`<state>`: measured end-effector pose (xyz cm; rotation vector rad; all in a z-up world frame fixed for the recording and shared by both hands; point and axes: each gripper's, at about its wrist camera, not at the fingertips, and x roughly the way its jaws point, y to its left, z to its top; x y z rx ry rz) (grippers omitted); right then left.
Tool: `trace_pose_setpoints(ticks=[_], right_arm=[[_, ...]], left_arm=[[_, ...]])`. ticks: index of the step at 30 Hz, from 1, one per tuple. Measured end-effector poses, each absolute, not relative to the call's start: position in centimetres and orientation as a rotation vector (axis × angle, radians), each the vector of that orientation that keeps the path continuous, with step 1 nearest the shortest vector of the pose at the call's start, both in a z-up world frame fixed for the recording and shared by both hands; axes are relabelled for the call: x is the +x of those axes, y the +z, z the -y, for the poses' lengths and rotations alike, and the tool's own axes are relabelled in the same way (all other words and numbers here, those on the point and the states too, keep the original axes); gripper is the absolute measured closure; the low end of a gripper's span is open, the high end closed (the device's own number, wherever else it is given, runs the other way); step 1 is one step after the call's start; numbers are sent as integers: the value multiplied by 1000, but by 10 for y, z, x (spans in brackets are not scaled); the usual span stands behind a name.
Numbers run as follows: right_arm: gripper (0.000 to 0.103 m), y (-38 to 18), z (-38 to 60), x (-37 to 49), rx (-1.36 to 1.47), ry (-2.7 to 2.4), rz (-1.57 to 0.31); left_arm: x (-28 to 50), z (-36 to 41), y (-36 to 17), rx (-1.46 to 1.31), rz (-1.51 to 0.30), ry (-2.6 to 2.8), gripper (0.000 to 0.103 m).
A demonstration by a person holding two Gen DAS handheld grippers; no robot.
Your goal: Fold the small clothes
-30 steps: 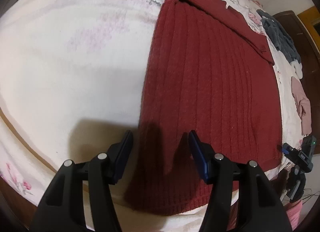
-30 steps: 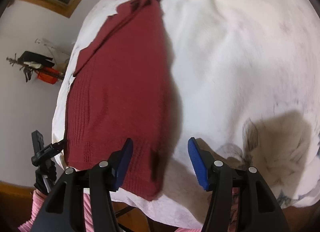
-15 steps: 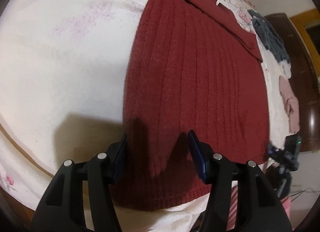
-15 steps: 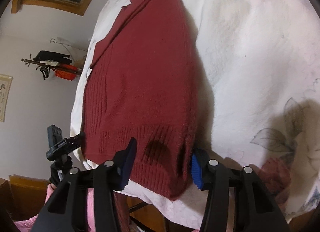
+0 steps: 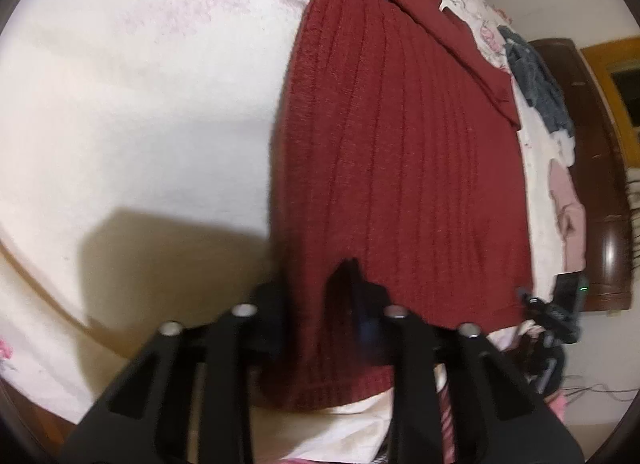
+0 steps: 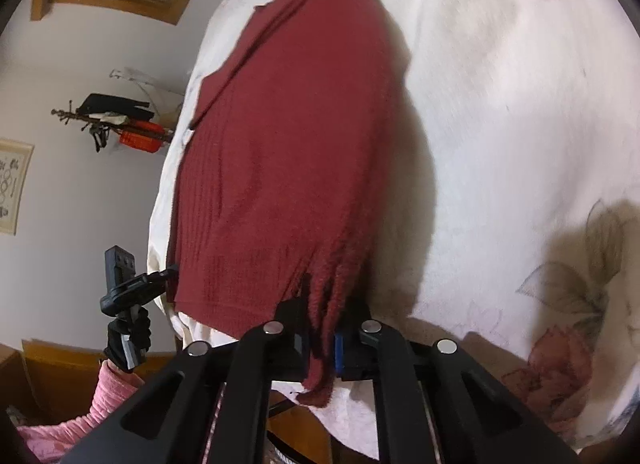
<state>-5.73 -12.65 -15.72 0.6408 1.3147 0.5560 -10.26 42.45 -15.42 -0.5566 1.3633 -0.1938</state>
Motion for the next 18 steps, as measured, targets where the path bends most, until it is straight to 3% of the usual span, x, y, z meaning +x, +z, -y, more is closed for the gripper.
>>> trace_pose_setpoints(ticks=[11, 18], right_arm=[[96, -112, 122, -37, 702, 662, -1173], [96, -101, 133, -4, 783, 658, -1122]], left_arm=[[-95, -432, -100, -712, -1167, -315, 98], [-51, -427, -69, -735, -1079, -358, 98]])
